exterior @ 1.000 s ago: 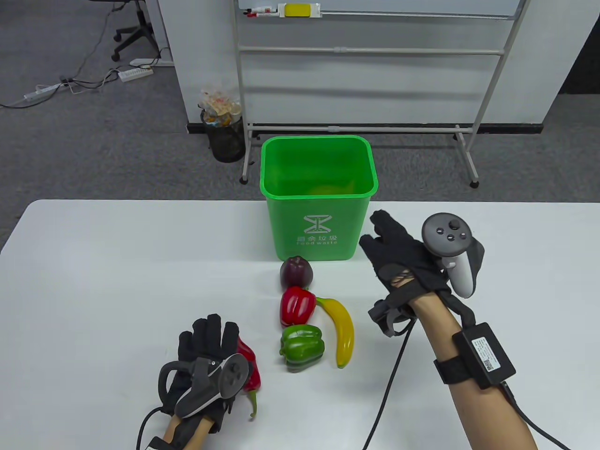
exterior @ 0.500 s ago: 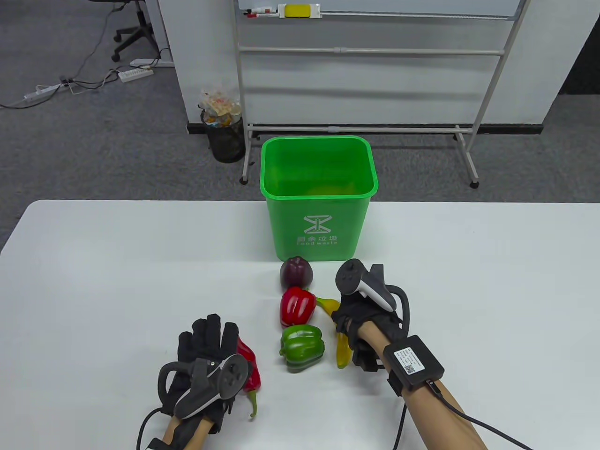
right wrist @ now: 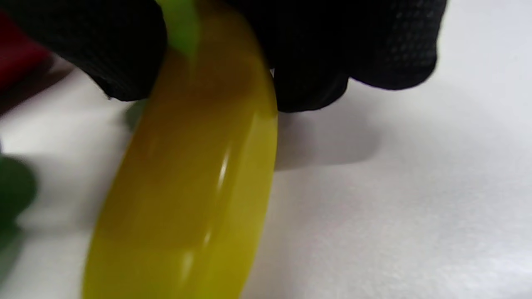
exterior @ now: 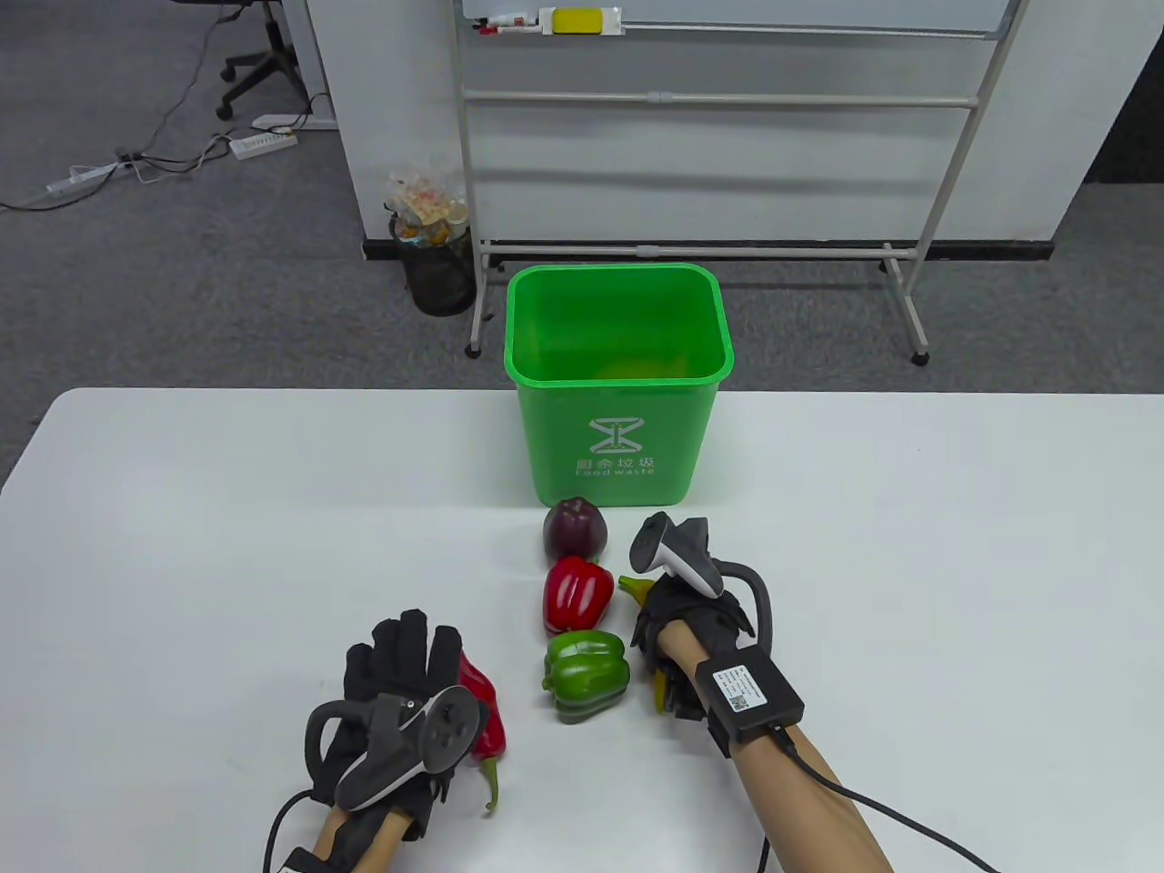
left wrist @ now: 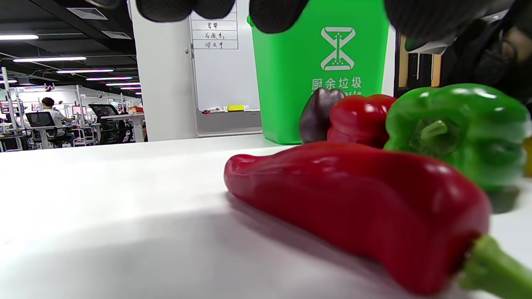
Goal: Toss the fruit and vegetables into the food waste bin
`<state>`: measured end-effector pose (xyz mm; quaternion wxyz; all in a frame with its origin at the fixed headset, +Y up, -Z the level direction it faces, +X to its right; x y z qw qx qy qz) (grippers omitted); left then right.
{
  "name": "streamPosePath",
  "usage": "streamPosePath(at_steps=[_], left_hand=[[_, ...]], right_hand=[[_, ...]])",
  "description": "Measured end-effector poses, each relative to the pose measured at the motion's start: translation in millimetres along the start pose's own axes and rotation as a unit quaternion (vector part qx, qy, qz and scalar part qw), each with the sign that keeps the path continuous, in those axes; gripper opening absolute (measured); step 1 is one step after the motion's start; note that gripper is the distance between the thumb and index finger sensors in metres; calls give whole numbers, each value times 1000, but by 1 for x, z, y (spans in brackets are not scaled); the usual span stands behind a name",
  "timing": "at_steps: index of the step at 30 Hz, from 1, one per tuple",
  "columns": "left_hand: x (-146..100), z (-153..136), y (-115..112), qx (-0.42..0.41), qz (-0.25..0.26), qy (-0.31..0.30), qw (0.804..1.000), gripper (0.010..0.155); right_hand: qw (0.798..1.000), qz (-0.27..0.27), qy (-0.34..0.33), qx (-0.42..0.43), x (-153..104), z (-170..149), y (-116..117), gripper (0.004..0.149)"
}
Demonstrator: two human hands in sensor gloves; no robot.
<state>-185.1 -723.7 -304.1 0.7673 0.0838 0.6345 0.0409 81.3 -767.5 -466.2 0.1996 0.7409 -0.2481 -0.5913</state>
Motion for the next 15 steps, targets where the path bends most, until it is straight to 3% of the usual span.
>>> streamPosePath(at_steps=[4,9,15], left_hand=[[0,-1,-1,-2,-2,1,1000,84],[0,-2,-1,-3,-1,1,1000,84],[2,-3,-5,3,-8,1,1000,84]], right_hand=[[1000,9,-15,23,-2,-17,0,86],[987,31,-98,122,-22,-49,3,84],[933,82,-241,256,-69,-78,27,80]])
Point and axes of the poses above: the tracker on the back of each hand, its own z axis roughly to the thumb side, its own x axis roughly from the wrist to the fingertips, y = z × x, the point moved 1 cm from there along x, roughly from the wrist to the fingertips, and after that the axes turned 5 degrees about z, right-handed, at the moved point
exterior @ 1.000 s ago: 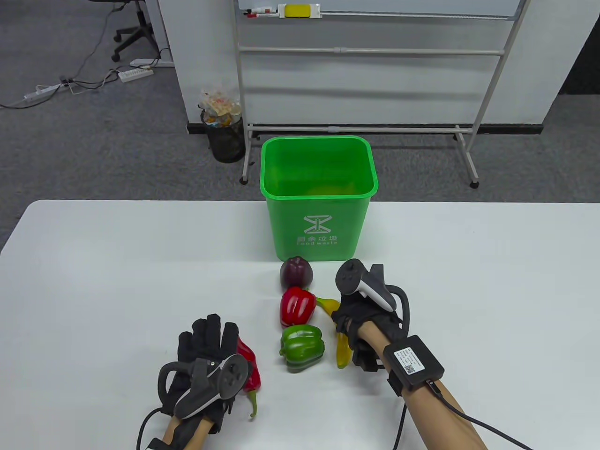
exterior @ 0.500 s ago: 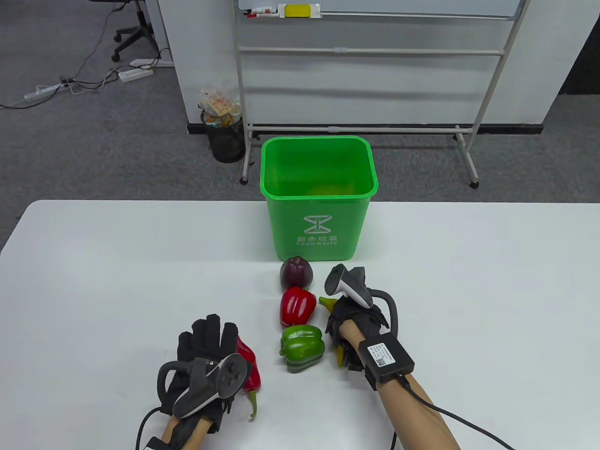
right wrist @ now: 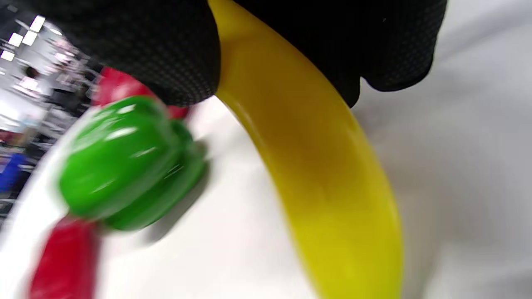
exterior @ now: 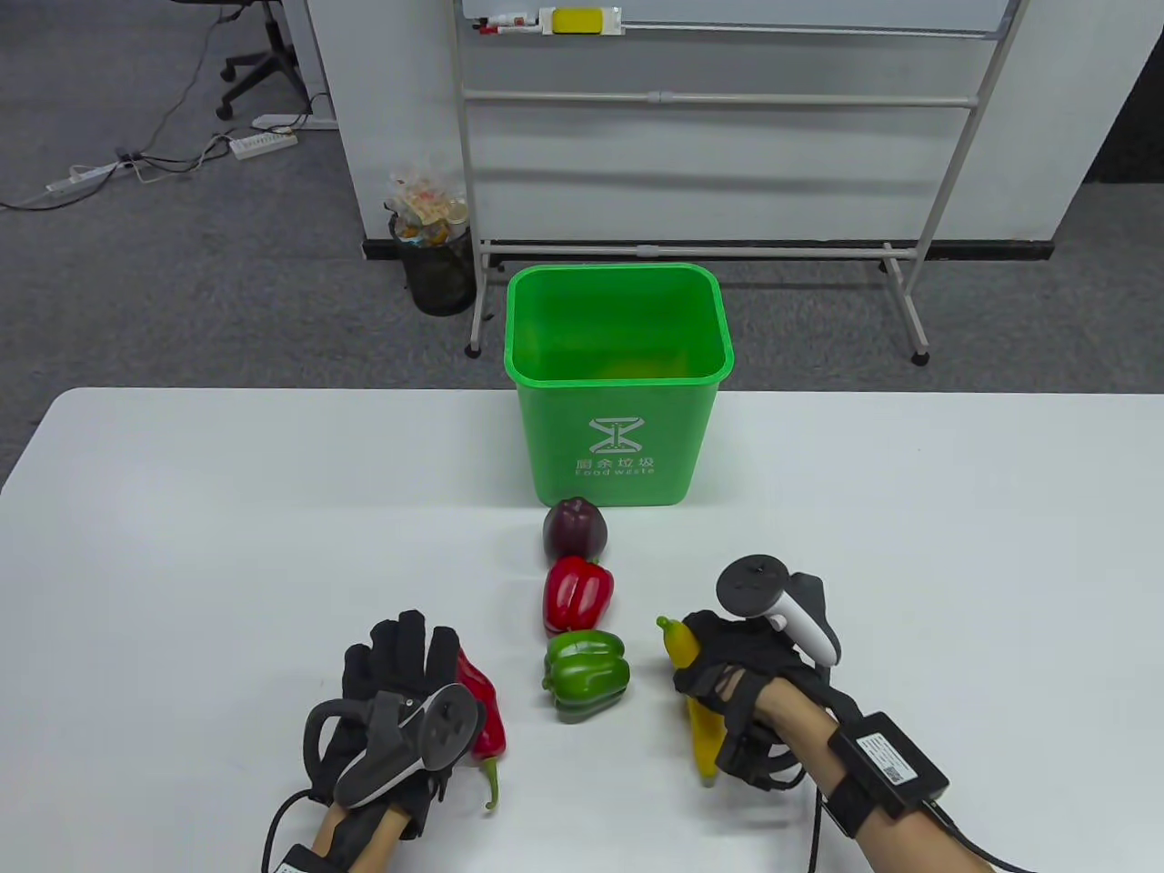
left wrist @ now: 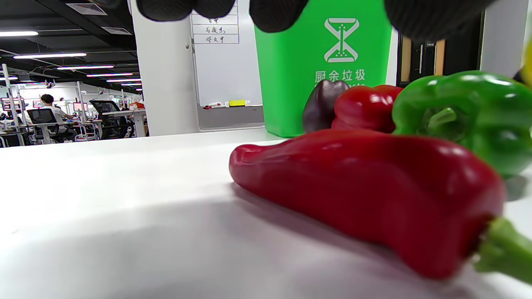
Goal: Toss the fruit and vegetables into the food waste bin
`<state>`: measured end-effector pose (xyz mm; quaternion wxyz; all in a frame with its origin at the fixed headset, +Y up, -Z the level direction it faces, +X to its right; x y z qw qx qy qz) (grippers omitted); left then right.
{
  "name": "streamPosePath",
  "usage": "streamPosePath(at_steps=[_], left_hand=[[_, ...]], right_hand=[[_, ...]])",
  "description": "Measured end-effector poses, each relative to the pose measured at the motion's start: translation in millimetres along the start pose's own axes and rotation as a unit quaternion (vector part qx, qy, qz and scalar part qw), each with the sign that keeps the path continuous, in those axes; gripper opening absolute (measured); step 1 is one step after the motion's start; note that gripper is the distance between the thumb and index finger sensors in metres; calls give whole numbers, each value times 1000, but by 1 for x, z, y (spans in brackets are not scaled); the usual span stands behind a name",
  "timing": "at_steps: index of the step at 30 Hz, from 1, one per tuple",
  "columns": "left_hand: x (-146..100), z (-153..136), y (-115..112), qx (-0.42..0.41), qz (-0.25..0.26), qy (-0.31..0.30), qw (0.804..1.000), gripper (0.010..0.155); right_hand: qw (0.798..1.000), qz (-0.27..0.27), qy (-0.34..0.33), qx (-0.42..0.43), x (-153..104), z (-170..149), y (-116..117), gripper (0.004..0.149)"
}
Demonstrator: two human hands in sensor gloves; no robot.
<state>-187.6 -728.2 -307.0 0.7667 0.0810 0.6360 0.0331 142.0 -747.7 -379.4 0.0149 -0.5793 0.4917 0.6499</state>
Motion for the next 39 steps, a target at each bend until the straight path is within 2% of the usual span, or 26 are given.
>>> streamPosePath(at_steps=[2,3,4,6,8,9,10,12,13,14,15,16,18,21,22,25,29,33,37,39], left_hand=[[0,0,-1,1,-2,-1,1000,84],[1,0,-1,2,-2,-1,1000,84],[1,0,-1,2,-2,-1,1000,84],[1,0,-1,1,-2,0,1000,84],[1,0,-1,0,-2,0,1000,85],[1,0,-1,0,-2,0,1000,85],[1,1,0,-2,0,0,1000,85],[0,1,3,-4,4,1,1000,85],[-1,1,4,-6,8,1,1000,85],[-1,1,5,-8,9,1,1000,85],[-1,1,5,-8,10,1,1000,85],[-1,1,5,-9,10,1,1000,85],[-1,1,5,-11,10,1,1000,85],[-1,-2,6,-14,12,2,1000,85],[-1,-4,6,-12,12,2,1000,85],[-1,-7,5,-10,12,6,1000,85],[-1,-2,6,-10,10,4,1000,85],[-1,2,6,-8,12,1,1000,85],[-1,2,5,-5,11,2,1000,85],[0,0,5,-4,9,3,1000,84]], right_hand=[[996,46,-48,56,-16,-5,17,78],[986,89,-104,94,-23,-4,30,78],[979,104,-134,112,-26,-3,35,78],[954,135,-199,177,-37,5,49,77],[922,151,-258,247,-51,35,49,77],[914,148,-276,258,-57,51,41,77],[898,124,-323,271,-67,79,22,77],[860,46,-408,302,-84,134,-31,77],[848,-12,-419,323,-90,163,-68,78],[842,-64,-408,347,-90,180,-93,79],[846,-138,-360,368,-86,199,-126,82],[867,-173,-297,362,-78,208,-148,90],[897,-182,-214,341,-61,203,-166,100],[884,-195,-193,377,-45,178,-154,99],[887,-188,-191,376,-39,170,-150,98],[902,-124,-188,369,-22,138,-130,94],[893,-88,-190,397,-14,109,-114,90],[891,-89,-229,381,-28,101,-114,84],[873,-189,-316,320,-69,108,-122,73],[866,-234,-366,247,-96,113,-121,69]])
Point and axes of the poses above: the tracker on the back of each hand, its own z axis roughly to the thumb side, its own x axis roughly from the wrist to the fingertips, y = z × x, the point moved 1 cm from there along x, roughly from the wrist to the fingertips, and after that the axes turned 5 degrees about z, right-handed, at the moved point
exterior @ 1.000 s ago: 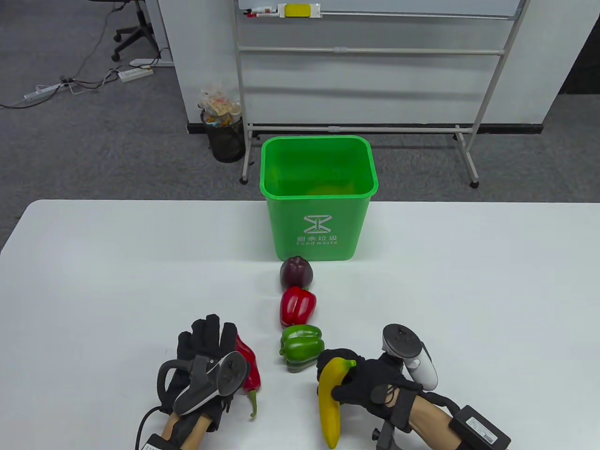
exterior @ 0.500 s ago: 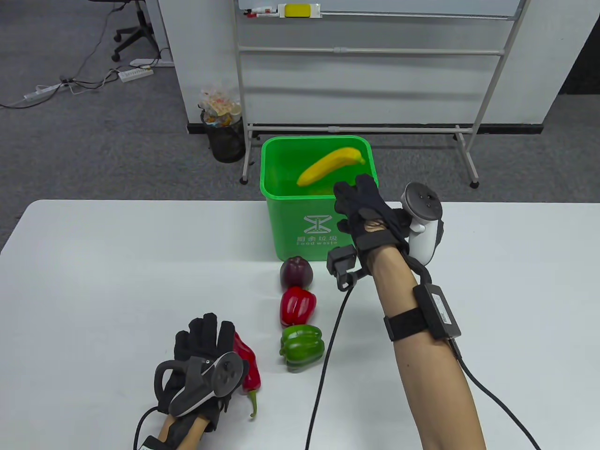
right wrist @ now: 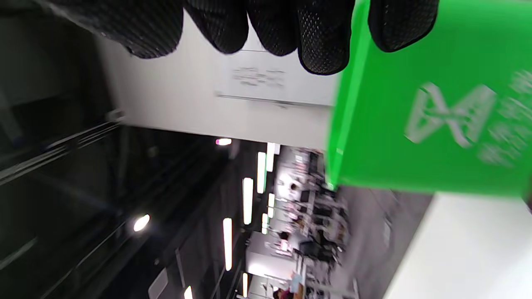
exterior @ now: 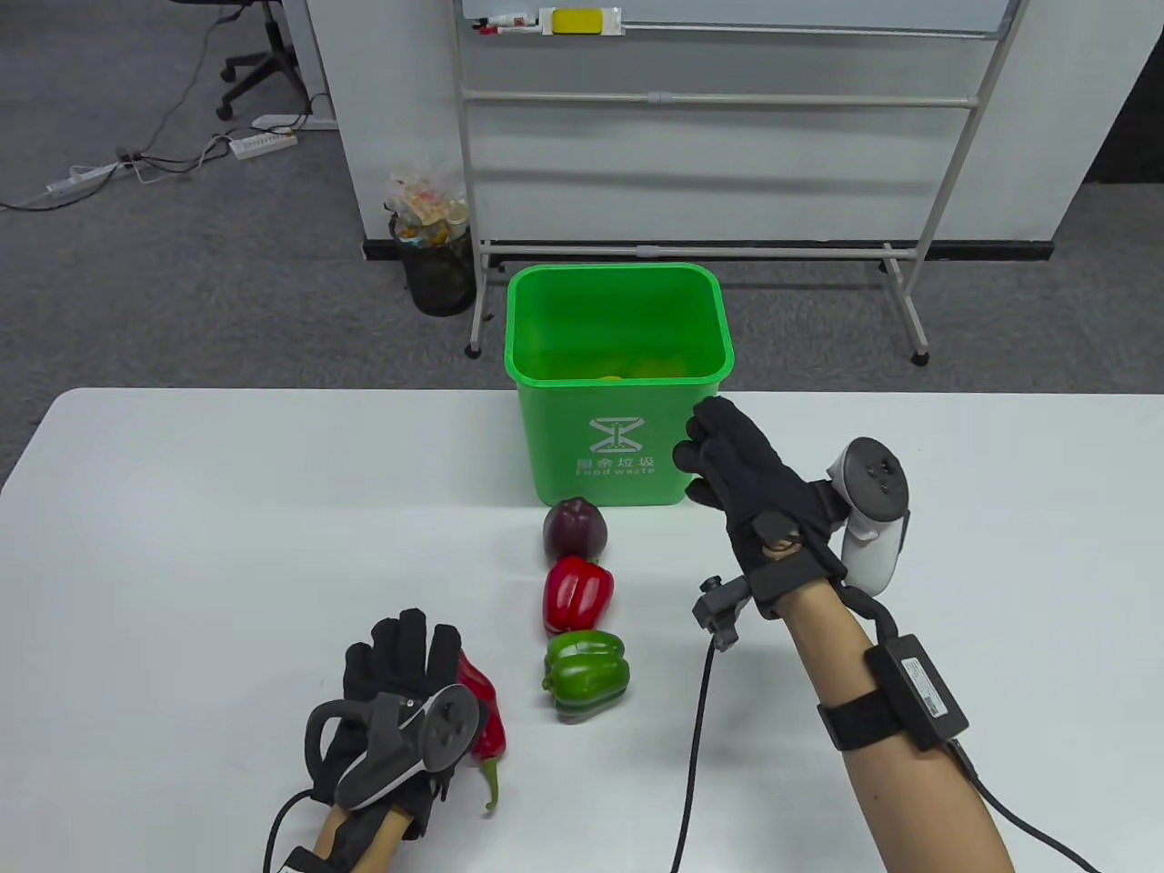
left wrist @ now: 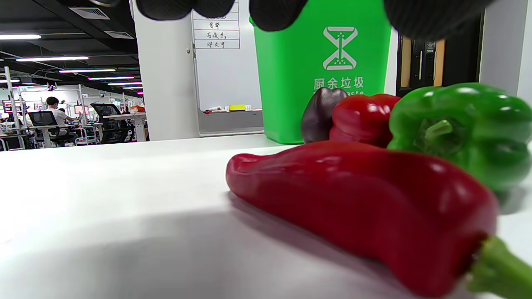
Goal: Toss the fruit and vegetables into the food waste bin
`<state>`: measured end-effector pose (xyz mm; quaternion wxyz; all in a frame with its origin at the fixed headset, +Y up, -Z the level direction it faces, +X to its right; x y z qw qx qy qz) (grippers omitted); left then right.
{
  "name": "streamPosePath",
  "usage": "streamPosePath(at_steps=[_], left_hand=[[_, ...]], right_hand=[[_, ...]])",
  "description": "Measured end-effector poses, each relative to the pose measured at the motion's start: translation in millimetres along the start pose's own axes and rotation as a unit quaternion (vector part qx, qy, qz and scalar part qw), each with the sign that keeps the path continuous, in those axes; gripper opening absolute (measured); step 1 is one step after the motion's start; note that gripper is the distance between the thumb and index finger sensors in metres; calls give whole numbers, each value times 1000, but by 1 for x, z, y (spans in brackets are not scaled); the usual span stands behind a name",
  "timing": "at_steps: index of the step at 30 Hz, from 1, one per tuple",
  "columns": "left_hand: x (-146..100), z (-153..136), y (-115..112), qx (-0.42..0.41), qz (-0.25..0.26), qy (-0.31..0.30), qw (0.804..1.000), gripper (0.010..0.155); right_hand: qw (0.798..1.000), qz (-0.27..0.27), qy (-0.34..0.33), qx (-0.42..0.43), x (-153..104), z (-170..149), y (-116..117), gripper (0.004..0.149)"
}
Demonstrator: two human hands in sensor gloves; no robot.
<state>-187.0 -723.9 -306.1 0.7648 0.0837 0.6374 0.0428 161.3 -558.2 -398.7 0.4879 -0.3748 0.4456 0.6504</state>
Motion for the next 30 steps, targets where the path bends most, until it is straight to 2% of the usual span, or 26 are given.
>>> streamPosePath(at_steps=[3,5,6,8,9,11,13,15,16,19,21,26,30], left_hand=[[0,-3,-2,4,-2,2,1000,84],[1,-5,-2,5,-2,4,1000,84],[1,-5,-3,5,-3,5,1000,84],[1,-6,-3,6,-4,7,1000,84],[1,-6,-4,7,-5,7,1000,84],[1,-5,-5,8,-7,6,1000,84],[2,-4,-6,12,-10,4,1000,84],[2,-2,-8,15,-13,2,1000,84],[2,-1,-8,16,-14,2,1000,84],[2,1,-9,18,-13,-2,1000,84],[2,2,-9,17,-12,-2,1000,84],[2,0,-5,-1,2,0,1000,83],[7,-4,12,-51,27,-39,998,71]], right_hand=[[990,22,-88,-105,-28,26,4,68],[969,41,-162,-182,-52,37,10,66],[951,51,-203,-226,-65,39,14,66],[919,64,-240,-306,-86,38,21,65],[884,64,-261,-383,-102,31,25,64],[844,70,-261,-464,-116,20,29,64],[787,76,-250,-559,-132,-2,28,65],[759,93,-214,-608,-139,-19,22,67],[752,100,-187,-624,-142,-30,16,69],[756,109,-139,-630,-147,-52,-3,72],[764,98,-83,-632,-148,-67,-23,71],[793,80,29,-603,-143,-94,-60,70],[804,73,50,-588,-142,-98,-71,69]])
Point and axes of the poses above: the tracker on the back of each hand, its own z axis roughly to the thumb side, its own x axis roughly from the wrist to the fingertips, y = z × x, the point moved 1 cm from there along x, roughly from the wrist to the fingertips, and after that the axes turned 5 degrees about z, right-handed, at the moved point
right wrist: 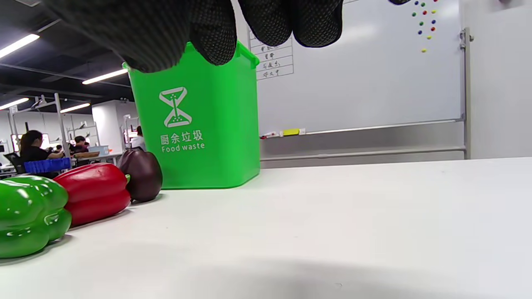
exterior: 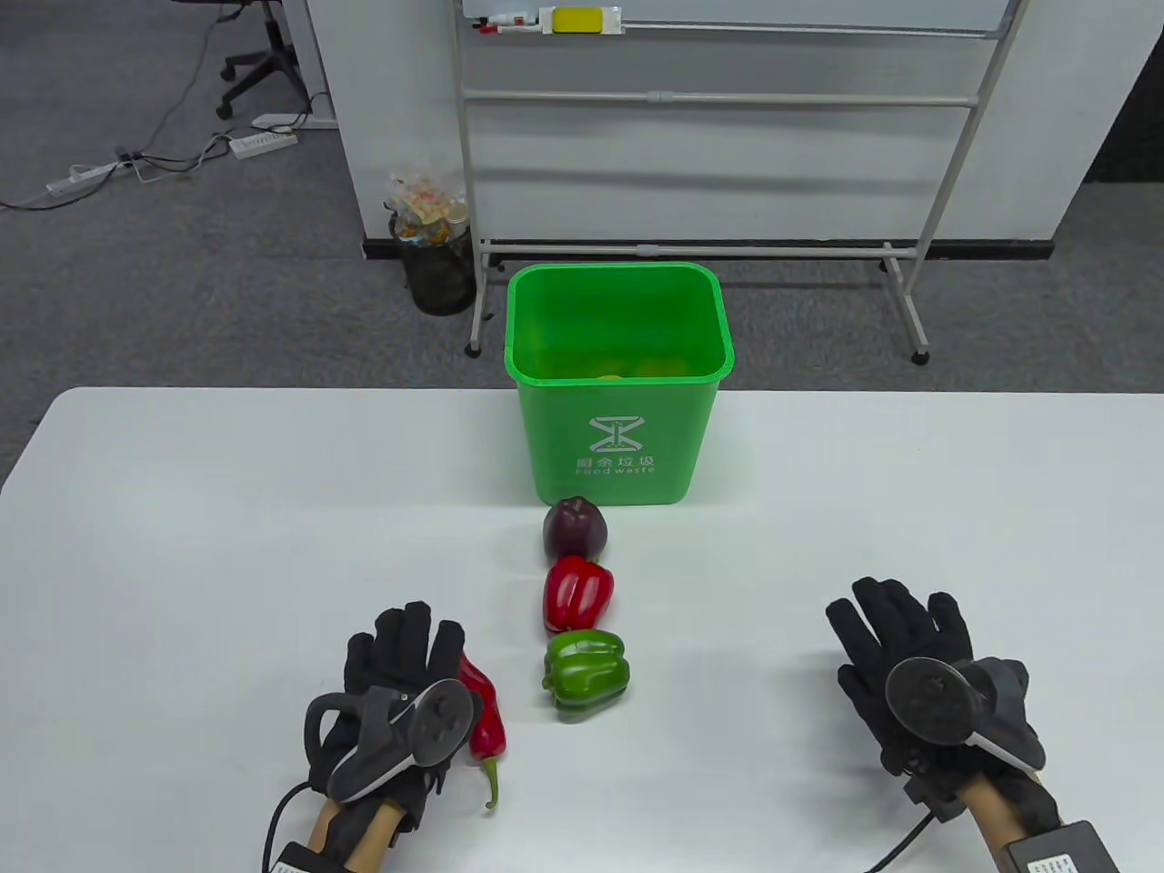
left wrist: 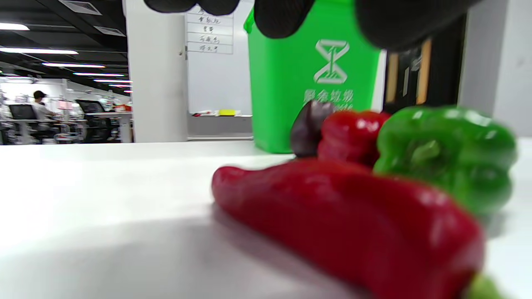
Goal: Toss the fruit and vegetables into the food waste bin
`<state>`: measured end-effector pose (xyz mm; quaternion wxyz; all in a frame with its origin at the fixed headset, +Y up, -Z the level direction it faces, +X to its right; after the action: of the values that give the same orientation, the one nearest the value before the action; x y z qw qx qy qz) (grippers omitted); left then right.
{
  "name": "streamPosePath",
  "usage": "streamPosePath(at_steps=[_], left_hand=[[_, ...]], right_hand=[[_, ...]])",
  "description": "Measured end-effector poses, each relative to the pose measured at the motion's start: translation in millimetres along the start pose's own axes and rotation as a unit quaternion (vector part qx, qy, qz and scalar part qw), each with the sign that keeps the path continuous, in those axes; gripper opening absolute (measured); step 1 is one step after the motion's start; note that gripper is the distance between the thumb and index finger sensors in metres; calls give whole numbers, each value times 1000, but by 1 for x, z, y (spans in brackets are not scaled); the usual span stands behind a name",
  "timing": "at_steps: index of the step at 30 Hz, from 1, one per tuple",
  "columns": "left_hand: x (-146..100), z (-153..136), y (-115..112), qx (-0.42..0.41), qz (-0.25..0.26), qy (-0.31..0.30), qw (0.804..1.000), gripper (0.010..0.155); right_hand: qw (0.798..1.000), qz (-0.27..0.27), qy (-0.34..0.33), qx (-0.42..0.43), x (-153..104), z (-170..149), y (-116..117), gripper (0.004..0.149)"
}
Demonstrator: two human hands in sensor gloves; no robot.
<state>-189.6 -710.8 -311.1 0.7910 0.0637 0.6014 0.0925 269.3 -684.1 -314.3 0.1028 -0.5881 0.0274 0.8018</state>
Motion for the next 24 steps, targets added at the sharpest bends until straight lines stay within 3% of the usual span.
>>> streamPosePath(at_steps=[3,4,7,9,11,14,19,24], left_hand=[[9,13,1,13,-21,-71,997,63],[13,21,-7,66,-69,-105,990,67],[18,33,-35,227,-149,-180,945,85],[19,36,-51,238,-173,-198,935,89],[19,36,-64,211,-191,-199,938,89],[15,36,-77,201,-192,-203,939,83],[11,36,-73,198,-154,-219,943,78],[-2,42,-44,139,-103,-236,956,77]], right_hand=[[1000,-12,-4,13,-1,-1,-4,69],[1000,-14,-8,14,-1,0,-4,69],[1000,-5,-14,-2,-3,1,0,68],[1000,0,-14,-4,-3,0,2,68],[1000,-1,-13,0,-4,-1,2,68],[1000,-4,-13,9,-4,-3,0,68],[1000,1,-9,9,-3,-5,3,68],[1000,5,-6,8,-3,-5,4,69]])
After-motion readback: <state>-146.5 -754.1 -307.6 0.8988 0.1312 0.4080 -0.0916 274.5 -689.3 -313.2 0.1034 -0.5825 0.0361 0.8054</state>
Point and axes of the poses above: the tracker on the back of each hand, its own z axis roughly to the thumb side, its own x axis roughly from the wrist to the fingertips, y = z × x, the point moved 1 cm from there along x, roughly from the wrist to the fingertips, and after that the axes turned 5 degrees about z, right-handed, at the moved point
